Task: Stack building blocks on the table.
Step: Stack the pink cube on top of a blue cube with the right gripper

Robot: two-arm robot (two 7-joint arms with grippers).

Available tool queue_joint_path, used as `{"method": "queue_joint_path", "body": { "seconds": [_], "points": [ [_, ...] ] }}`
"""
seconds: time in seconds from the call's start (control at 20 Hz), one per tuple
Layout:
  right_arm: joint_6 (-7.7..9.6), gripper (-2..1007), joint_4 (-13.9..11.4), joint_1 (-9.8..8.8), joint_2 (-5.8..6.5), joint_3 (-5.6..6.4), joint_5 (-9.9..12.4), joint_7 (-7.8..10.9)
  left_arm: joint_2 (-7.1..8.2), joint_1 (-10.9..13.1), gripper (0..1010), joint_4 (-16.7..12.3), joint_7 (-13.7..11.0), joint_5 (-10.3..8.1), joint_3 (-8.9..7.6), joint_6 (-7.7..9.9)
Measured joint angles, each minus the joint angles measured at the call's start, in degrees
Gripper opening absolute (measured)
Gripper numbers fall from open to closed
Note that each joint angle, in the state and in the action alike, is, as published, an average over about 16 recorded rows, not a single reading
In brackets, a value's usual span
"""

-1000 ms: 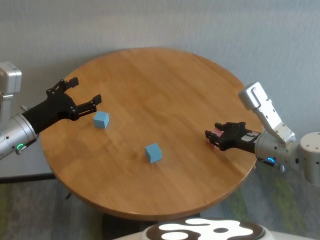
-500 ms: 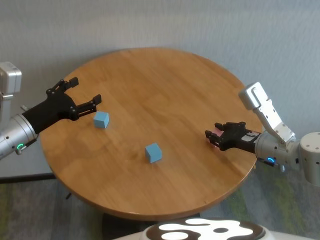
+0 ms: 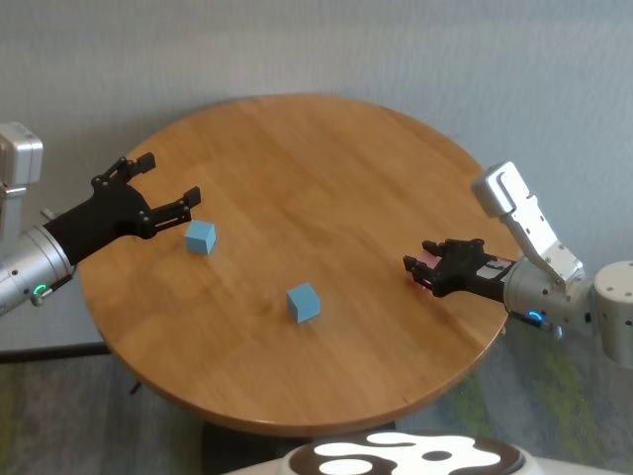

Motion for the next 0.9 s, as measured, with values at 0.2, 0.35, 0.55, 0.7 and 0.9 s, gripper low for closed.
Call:
{"method": "queue_joint_path", "body": {
  "seconds": [0.2, 0.35, 0.55, 0.7, 0.9],
  "points": [
    [-0.38, 352, -0.85, 0.26, -0.45, 0.05, -0.51, 0.8, 0.0, 0.0, 1000, 0.0, 0.0, 0.0, 0.0, 0.0],
    [-0.49, 352, -1.87, 0.54, -0.93, -0.08, -0.94, 1.58, 0.0, 0.0, 1000, 0.0, 0.0, 0.0, 0.0, 0.0],
    [-0.07, 352, -3.53, 1.08, -1.7, -0.62, -1.43, 2.74, 0.0, 0.0, 1000, 0.0, 0.0, 0.0, 0.0, 0.0],
    [0.69, 352, -4.86, 1.48, -2.29, -1.35, -1.77, 3.52, 0.0, 0.0, 1000, 0.0, 0.0, 0.0, 0.0, 0.0],
    [1.98, 352, -6.4, 1.98, -3.07, -2.71, -2.44, 4.3, 0.0, 0.0, 1000, 0.0, 0.0, 0.0, 0.0, 0.0]
  ]
}}
